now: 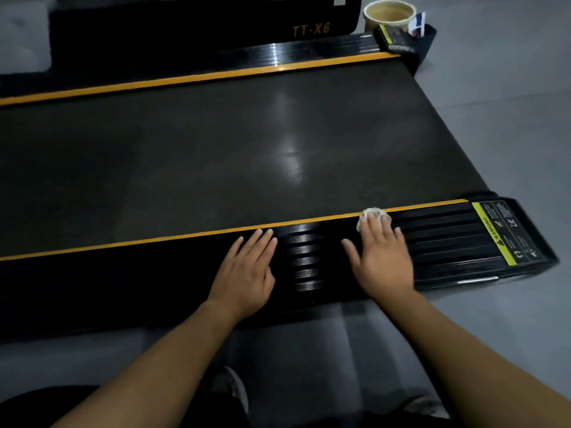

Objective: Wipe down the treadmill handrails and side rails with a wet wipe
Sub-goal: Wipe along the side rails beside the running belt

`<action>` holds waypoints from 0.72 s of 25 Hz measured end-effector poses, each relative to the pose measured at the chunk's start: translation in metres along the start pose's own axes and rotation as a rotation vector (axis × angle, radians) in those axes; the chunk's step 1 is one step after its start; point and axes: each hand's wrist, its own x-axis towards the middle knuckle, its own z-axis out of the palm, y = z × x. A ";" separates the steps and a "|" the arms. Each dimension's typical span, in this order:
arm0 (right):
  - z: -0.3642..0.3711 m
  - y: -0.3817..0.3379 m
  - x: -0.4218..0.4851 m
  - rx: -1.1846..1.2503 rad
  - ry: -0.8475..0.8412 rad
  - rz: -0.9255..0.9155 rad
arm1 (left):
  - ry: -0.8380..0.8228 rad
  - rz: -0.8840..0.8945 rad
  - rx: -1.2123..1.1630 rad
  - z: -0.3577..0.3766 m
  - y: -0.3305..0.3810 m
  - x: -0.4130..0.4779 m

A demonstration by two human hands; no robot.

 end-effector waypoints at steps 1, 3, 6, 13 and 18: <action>0.003 -0.022 -0.002 0.011 -0.019 -0.025 | -0.009 -0.013 0.012 -0.001 0.001 0.001; 0.013 -0.059 -0.013 0.021 -0.092 -0.203 | -0.009 -0.042 0.028 -0.002 0.008 0.005; 0.003 -0.026 -0.020 -0.011 -0.090 -0.312 | -0.010 -0.040 0.015 -0.003 0.033 0.014; 0.006 -0.022 -0.027 0.026 -0.045 -0.149 | -0.016 -0.006 -0.036 0.008 0.089 0.047; -0.005 0.044 -0.033 -0.052 -0.023 -0.197 | 0.030 -0.024 -0.087 0.009 0.091 0.046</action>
